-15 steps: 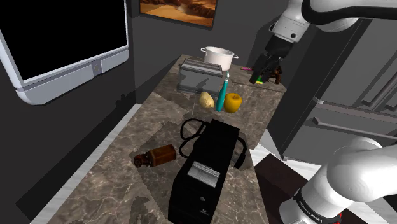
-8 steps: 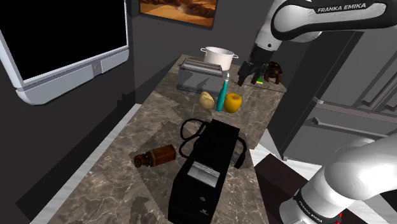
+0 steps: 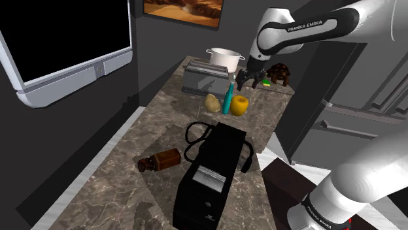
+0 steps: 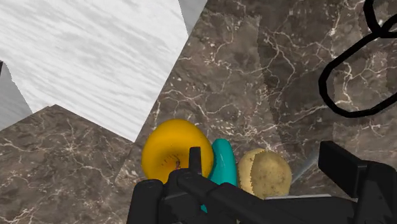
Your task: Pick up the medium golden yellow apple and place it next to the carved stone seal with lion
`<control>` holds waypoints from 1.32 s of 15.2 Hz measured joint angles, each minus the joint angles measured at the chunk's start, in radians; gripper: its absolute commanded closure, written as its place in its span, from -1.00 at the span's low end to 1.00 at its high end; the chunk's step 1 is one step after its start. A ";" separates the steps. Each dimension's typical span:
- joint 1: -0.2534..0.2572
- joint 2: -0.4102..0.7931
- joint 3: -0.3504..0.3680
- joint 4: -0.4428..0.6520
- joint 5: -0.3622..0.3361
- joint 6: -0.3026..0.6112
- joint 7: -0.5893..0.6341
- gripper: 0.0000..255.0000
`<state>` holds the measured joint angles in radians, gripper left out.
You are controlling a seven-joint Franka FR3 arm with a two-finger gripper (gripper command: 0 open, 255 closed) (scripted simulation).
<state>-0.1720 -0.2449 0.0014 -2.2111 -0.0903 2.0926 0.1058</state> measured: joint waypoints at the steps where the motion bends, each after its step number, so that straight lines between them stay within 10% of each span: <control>1: -0.009 0.033 -0.002 0.018 -0.014 0.014 0.014 -1.00; 20: -0.074 0.366 -0.046 0.175 -0.143 0.177 0.149 -1.00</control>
<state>-0.2461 0.1206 -0.0443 -2.0363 -0.2329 2.2697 0.2551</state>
